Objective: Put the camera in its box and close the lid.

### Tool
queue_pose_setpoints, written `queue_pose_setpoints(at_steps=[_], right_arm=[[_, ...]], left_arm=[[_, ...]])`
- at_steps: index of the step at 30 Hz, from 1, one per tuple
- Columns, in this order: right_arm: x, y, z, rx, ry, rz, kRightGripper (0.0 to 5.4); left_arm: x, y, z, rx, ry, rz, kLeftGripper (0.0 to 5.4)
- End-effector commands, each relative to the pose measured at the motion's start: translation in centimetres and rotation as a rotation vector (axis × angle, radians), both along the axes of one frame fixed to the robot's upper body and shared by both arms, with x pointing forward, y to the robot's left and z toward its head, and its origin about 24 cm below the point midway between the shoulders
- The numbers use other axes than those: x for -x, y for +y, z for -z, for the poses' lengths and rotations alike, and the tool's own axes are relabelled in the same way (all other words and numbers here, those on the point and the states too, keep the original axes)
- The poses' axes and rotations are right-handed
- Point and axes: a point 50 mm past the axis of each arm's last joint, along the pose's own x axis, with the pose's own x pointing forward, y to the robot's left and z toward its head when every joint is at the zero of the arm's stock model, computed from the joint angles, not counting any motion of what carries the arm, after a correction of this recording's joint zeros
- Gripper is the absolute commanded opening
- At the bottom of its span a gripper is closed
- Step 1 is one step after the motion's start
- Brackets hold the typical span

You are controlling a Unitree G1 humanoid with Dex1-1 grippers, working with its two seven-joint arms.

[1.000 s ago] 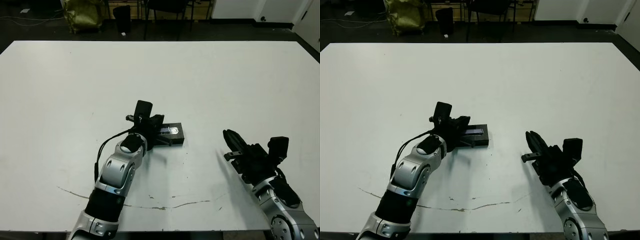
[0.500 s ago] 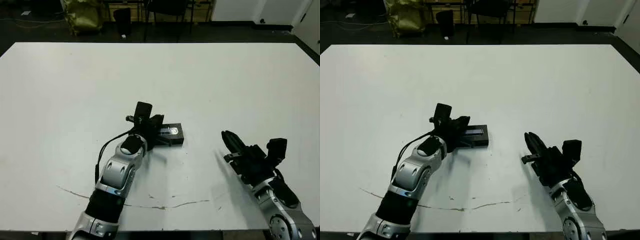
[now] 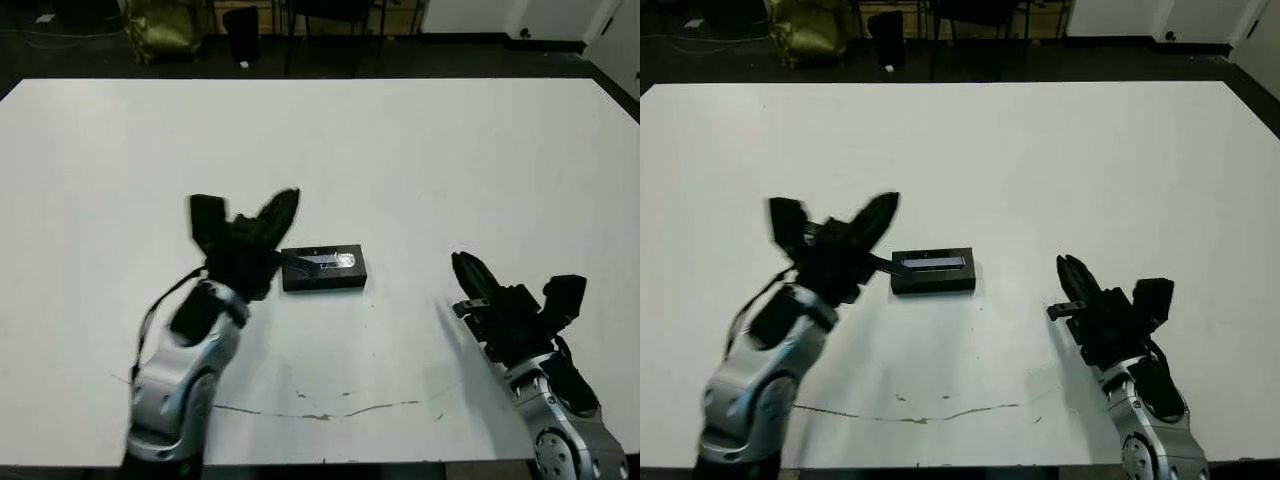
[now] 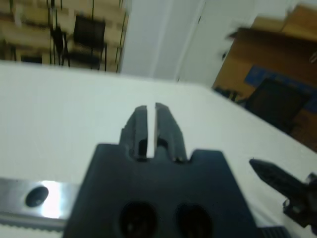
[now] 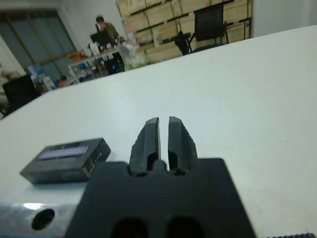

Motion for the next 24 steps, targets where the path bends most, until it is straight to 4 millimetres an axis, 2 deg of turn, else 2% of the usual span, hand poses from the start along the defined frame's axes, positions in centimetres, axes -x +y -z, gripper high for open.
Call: queue_pose_setpoints(at_steps=[1, 5, 11, 18, 24], right_arm=[[-0.4, -0.4, -0.1, -0.034, -0.014, 0.027, 0.00], [-0.6, -0.3, -0.8, 0.007, -0.002, 0.078, 0.00], [-0.8, 0.1, -1.8, 0.051, 0.038, 0.177, 0.00], [-1.5, 0.1, -1.4, 0.111, 0.055, 0.213, 0.00], [-1.8, 0.2, -0.8, 0.120, 0.047, 0.215, 0.00]], left_arm=[[0.4, 2.6, 0.7, -0.002, 0.021, -0.082, 0.02], [0.7, 5.2, 1.7, -0.017, 0.058, -0.171, 0.02], [1.1, 7.9, 4.8, -0.093, 0.126, -0.272, 0.02], [1.7, 8.0, 7.6, -0.040, 0.160, -0.393, 0.02], [1.9, 7.5, 8.2, 0.014, 0.165, -0.434, 0.02]])
